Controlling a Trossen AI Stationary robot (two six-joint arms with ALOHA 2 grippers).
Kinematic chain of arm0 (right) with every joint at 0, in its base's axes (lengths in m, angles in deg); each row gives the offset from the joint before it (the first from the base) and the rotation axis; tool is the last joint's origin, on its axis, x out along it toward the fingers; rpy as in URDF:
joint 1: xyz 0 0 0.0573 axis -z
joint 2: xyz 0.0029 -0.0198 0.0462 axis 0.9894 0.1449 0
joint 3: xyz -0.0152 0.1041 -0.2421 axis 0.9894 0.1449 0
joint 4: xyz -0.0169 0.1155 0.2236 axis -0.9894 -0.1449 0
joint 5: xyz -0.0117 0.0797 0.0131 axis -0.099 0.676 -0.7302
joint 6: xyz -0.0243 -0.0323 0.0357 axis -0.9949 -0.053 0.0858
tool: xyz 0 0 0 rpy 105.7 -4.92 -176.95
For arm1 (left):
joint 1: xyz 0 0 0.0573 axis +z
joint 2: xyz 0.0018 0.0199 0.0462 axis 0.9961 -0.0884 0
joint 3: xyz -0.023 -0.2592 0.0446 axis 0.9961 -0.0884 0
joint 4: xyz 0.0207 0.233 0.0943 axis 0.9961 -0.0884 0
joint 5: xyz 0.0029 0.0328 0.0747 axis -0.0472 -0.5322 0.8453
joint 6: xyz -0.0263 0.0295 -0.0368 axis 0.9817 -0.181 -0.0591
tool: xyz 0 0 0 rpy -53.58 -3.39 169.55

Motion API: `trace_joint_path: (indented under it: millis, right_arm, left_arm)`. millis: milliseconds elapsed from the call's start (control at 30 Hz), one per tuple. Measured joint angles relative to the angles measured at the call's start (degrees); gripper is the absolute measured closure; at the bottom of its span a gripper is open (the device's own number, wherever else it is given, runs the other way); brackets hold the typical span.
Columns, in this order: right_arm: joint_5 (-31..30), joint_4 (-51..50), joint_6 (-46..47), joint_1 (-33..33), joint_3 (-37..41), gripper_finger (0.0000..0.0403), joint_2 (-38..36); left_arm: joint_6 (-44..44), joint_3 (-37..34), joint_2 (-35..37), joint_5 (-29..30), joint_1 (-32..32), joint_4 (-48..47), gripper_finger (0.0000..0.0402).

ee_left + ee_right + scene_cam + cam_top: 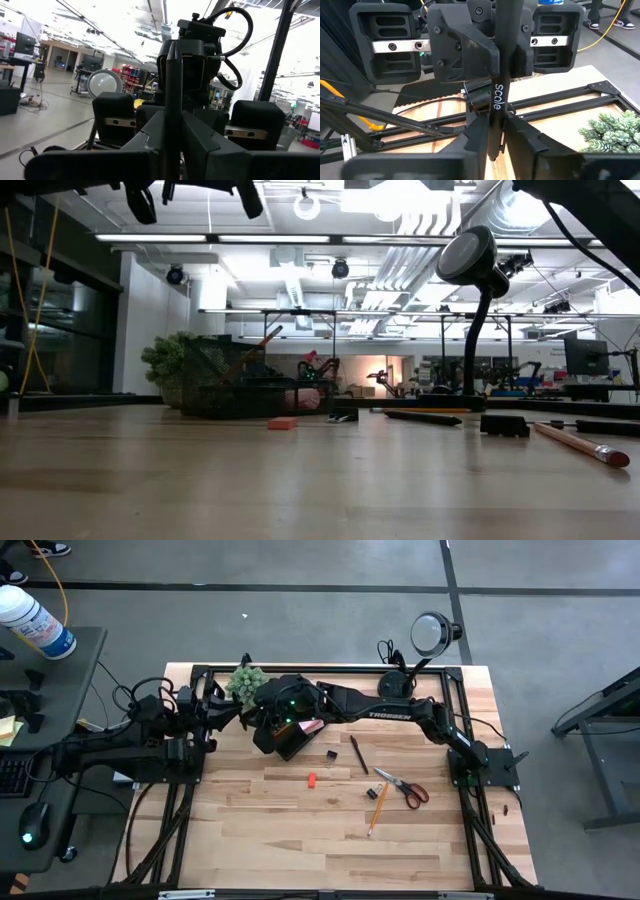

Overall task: Pick and place office supplies into organizer
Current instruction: Put the bottom black pen into the black desk organizer

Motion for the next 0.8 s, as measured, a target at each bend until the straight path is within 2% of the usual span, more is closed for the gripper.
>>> trace_joint_path:
  millis: [200,400,600,800]
  right_arm:
    - [-2.9,-0.98,-0.39,0.0,0.0,0.0283,0.0]
    - [-4.59,-4.61,-1.13,0.0,0.04,0.0224,-0.45]
    - [-10.97,-11.47,-3.67,0.43,0.07,0.0182,-3.8]
    - [-21.29,-25.74,-5.7,2.49,0.07,0.0172,-9.14]
  left_arm:
    - [-0.57,0.0,0.02,0.17,0.02,0.15,0.0392]
    - [-1.69,0.0,0.02,0.17,0.02,0.56,0.0376]
    - [-3.45,0.0,0.02,0.61,0.02,0.45,0.0387]
    - [-6.29,0.0,0.02,0.62,0.02,-0.25,0.0381]
